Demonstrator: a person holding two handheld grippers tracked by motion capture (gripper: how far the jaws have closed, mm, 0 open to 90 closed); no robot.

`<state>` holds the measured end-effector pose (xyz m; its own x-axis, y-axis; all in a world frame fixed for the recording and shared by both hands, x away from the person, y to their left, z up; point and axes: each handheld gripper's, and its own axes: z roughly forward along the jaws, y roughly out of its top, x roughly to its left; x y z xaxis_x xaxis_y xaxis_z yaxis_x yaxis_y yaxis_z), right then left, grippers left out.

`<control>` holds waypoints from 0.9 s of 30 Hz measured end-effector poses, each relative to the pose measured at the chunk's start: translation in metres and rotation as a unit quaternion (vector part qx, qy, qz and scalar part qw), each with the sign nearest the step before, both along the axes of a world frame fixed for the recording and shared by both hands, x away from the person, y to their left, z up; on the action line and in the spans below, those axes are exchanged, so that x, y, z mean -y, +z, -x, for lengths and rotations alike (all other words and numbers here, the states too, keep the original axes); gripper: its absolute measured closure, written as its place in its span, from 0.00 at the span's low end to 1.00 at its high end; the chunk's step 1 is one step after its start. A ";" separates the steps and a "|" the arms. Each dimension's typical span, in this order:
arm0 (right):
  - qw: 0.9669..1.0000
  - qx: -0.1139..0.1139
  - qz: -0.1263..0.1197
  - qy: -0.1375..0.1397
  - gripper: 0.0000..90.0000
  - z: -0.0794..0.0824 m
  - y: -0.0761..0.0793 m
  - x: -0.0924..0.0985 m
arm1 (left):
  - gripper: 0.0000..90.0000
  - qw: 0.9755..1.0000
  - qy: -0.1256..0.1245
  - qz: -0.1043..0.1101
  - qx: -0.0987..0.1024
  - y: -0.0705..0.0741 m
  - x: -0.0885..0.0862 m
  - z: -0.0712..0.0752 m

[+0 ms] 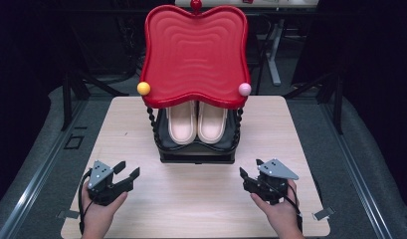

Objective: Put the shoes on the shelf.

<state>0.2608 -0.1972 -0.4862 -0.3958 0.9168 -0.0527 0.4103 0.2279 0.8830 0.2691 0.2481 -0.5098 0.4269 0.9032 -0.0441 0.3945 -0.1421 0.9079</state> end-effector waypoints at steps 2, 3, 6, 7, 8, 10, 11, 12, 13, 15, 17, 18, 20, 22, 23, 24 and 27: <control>1.000 -0.002 0.003 -0.004 0.42 0.003 -0.005 0.002 | 0.47 1.000 0.005 0.003 0.000 -0.004 -0.003 0.002; 1.000 -0.006 0.002 -0.005 0.42 0.004 -0.008 0.004 | 0.47 1.000 0.007 0.005 0.000 -0.006 -0.005 0.002; 1.000 -0.011 0.007 -0.009 0.42 0.005 -0.018 0.006 | 0.47 1.000 0.012 -0.002 -0.002 -0.014 -0.007 0.002; 1.000 -0.012 0.010 -0.010 0.42 0.005 -0.021 0.007 | 0.47 1.000 0.012 -0.002 -0.005 -0.016 -0.008 0.002; 1.000 -0.013 0.012 -0.009 0.42 0.005 -0.023 0.007 | 0.47 1.000 0.015 0.000 -0.008 -0.018 -0.008 0.002; 1.000 -0.015 0.009 -0.007 0.42 0.006 -0.027 0.008 | 0.47 1.000 0.016 0.002 -0.012 -0.023 -0.009 0.001; 1.000 -0.015 0.007 -0.006 0.42 0.006 -0.030 0.008 | 0.47 1.000 0.016 -0.002 -0.014 -0.026 -0.008 0.000; 1.000 -0.016 0.008 -0.005 0.42 0.006 -0.032 0.008 | 0.47 1.000 0.015 -0.007 -0.017 -0.027 -0.008 0.000; 1.000 -0.016 0.008 -0.005 0.42 0.006 -0.035 0.008 | 0.47 1.000 0.013 -0.009 -0.019 -0.030 -0.007 -0.001; 1.000 -0.022 0.009 -0.005 0.42 0.006 -0.040 0.008 | 0.47 1.000 0.010 -0.012 -0.021 -0.033 -0.005 -0.001; 1.000 -0.026 0.009 -0.006 0.42 0.005 -0.044 0.008 | 0.47 1.000 0.007 -0.015 -0.024 -0.036 -0.003 -0.001; 0.999 -0.028 0.013 -0.007 0.42 0.005 -0.045 0.008 | 0.47 0.999 0.004 -0.018 -0.027 -0.037 -0.002 -0.001; 1.000 -0.026 0.007 -0.009 0.42 0.005 -0.048 0.009 | 0.47 0.999 -0.003 -0.019 -0.029 -0.039 0.000 -0.001; 0.999 -0.030 0.005 -0.013 0.42 0.004 -0.050 0.011 | 0.47 0.999 -0.005 -0.022 -0.030 -0.041 0.002 -0.001; 0.999 -0.031 0.004 -0.014 0.42 0.004 -0.051 0.012 | 0.47 0.999 -0.005 -0.023 -0.032 -0.041 0.002 -0.001; 0.999 -0.033 0.003 -0.017 0.42 0.004 -0.052 0.013 | 0.47 0.999 -0.007 -0.025 -0.033 -0.042 0.003 -0.001; 0.999 -0.041 0.003 -0.023 0.42 0.001 -0.057 0.016 | 0.47 0.999 -0.008 -0.024 -0.037 -0.044 0.004 -0.002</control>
